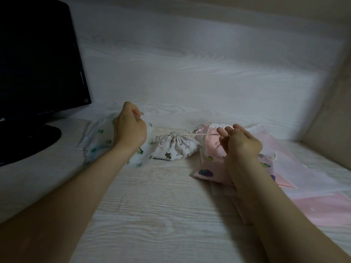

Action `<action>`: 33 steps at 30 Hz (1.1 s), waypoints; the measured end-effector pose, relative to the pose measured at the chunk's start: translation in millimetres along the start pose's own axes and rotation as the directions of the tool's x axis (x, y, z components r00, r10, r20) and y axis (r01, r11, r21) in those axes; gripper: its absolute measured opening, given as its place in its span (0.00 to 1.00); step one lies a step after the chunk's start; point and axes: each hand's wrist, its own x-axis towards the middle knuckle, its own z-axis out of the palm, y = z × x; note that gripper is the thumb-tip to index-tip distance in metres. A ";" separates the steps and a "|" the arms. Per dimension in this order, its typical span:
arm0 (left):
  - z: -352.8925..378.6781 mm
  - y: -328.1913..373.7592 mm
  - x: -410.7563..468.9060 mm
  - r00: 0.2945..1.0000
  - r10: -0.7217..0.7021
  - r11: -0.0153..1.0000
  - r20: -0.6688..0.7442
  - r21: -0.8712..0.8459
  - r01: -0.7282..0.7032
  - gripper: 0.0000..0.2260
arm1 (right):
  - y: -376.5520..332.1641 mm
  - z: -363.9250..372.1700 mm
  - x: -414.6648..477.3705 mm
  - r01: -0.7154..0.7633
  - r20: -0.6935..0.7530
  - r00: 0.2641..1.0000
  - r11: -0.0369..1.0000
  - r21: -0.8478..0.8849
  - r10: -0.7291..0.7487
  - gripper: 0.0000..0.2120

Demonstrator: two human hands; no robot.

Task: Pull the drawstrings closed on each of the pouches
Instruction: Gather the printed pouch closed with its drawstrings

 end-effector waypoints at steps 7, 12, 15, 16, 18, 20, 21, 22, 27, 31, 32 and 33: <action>5.8 -6.8 -12.0 0.910 0.345 0.873 0.230 0.277 -0.401 0.08 | 9.9 3.1 -5.3 0.393 0.271 0.914 0.818 -0.420 -0.301 0.20; 7.3 -6.6 -16.2 0.865 0.359 0.776 0.350 0.404 -0.485 0.09 | 18.5 4.2 -5.2 0.558 0.471 0.827 0.542 -0.628 -0.306 0.22; 7.3 -7.2 -17.7 0.819 0.419 0.749 0.392 0.360 -0.556 0.07 | 21.8 2.7 -8.2 0.660 0.632 0.750 0.291 -0.693 -0.196 0.20; 6.8 -7.9 -17.5 0.802 0.434 0.744 0.411 0.339 -0.576 0.07 | 23.8 2.2 -9.3 0.698 0.688 0.713 0.234 -0.677 -0.135 0.19; 6.1 -9.3 -17.4 0.762 0.465 0.716 0.451 0.314 -0.623 0.07 | 29.4 2.0 -10.9 0.771 0.776 0.631 0.138 -0.621 -0.031 0.17; 7.0 -11.2 -17.5 0.727 0.479 0.687 0.492 0.306 -0.659 0.06 | 35.5 1.8 -8.0 0.818 0.819 0.574 0.053 -0.573 0.012 0.16; 8.1 -12.7 -16.9 0.718 0.474 0.675 0.509 0.313 -0.668 0.05 | 37.2 1.7 -5.9 0.828 0.829 0.560 0.022 -0.560 0.000 0.14; 9.1 -14.4 -16.3 0.717 0.468 0.669 0.517 0.323 -0.669 0.05 | 36.8 1.7 -5.2 0.833 0.833 0.553 0.004 -0.553 -0.021 0.12; 8.1 -19.2 -11.2 0.752 0.481 0.681 0.450 0.347 -0.644 0.04 | 31.9 2.5 -3.2 0.818 0.806 0.574 0.052 -0.573 -0.143 0.10; 3.6 -11.4 -11.2 0.758 0.535 0.624 0.374 0.429 -0.652 0.06 | 29.6 5.0 -5.7 0.834 0.814 0.548 0.055 -0.548 -0.195 0.07; 2.0 -8.8 -12.3 0.767 0.526 0.636 0.368 0.428 -0.642 0.08 | 29.0 5.6 -5.6 0.836 0.812 0.544 0.052 -0.547 -0.208 0.07; 0.7 -6.7 -13.3 0.783 0.501 0.665 0.370 0.414 -0.621 0.09 | 29.4 6.0 -4.3 0.840 0.814 0.535 0.045 -0.540 -0.226 0.07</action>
